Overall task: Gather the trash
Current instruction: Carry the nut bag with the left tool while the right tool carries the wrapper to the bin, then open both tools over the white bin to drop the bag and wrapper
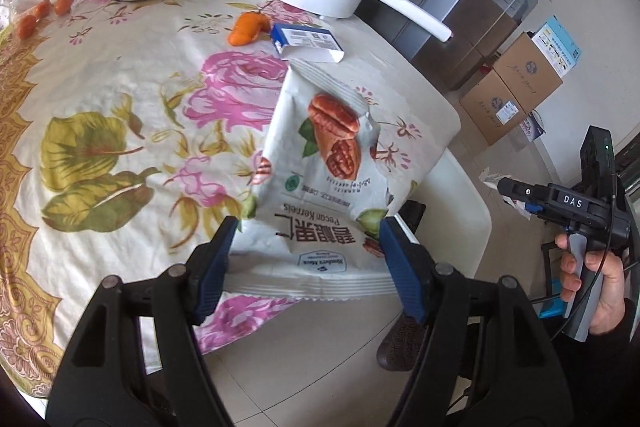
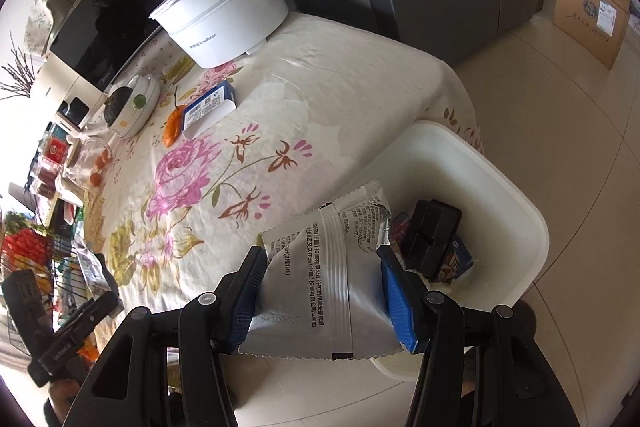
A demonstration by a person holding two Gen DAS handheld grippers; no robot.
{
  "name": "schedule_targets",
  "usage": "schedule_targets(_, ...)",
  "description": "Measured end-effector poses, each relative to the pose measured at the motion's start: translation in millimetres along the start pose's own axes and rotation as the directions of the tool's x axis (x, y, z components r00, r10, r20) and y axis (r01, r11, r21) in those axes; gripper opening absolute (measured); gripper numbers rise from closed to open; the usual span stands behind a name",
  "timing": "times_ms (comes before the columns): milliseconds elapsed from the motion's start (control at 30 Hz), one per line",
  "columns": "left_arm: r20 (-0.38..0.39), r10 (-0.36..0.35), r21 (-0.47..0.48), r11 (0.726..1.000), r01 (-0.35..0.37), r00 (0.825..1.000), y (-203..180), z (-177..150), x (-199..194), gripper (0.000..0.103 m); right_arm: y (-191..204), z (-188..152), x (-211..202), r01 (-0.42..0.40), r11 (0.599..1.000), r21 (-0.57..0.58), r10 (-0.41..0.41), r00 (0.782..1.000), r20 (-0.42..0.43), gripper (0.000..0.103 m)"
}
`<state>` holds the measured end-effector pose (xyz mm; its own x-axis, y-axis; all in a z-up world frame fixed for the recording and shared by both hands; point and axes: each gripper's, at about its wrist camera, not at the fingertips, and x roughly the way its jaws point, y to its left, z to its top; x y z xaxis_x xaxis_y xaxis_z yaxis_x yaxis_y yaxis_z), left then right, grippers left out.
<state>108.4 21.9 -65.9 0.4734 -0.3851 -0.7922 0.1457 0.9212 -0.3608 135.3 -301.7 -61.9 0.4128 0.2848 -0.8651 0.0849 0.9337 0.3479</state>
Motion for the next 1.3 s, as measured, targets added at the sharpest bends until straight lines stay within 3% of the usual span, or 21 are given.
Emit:
schedule_targets(400,-0.079,-0.048,0.156,0.986,0.06,0.996,-75,-2,48,0.072,-70,-18,-12,0.07,0.997,0.034,-0.07,0.998,-0.004,0.057)
schedule_targets(667,-0.145,-0.101,0.246,0.96,0.135,0.984,-132,-7,85,0.072,-118,-26,-21,0.091,0.99,0.107,-0.091,0.996,-0.002,0.057)
schedule_targets(867,-0.207,-0.127,0.325,0.926,0.191,0.97,-168,-14,115,0.072,-136,-27,-26,0.089,0.986,0.14,-0.09,0.996,0.001,0.058)
schedule_targets(1033,-0.245,-0.135,0.34,0.915,0.215,0.96,-175,-12,134,0.072,-139,-26,-24,0.09,0.987,0.134,-0.09,0.996,-0.007,0.058)
schedule_targets(1100,-0.26,-0.122,0.344,0.915,0.21,0.958,-172,-10,139,0.075,-138,-25,-24,0.092,0.987,0.129,-0.092,0.996,-0.011,0.058)
schedule_targets(1167,-0.256,-0.079,0.358,0.918,0.171,0.963,-169,-11,140,0.094,-137,-25,-23,0.092,0.988,0.126,-0.091,0.996,-0.013,0.058)
schedule_targets(1300,-0.238,-0.051,0.374,0.917,0.141,0.97,-163,-8,130,0.098,-135,-25,-22,0.093,0.988,0.122,-0.092,0.996,-0.012,0.058)
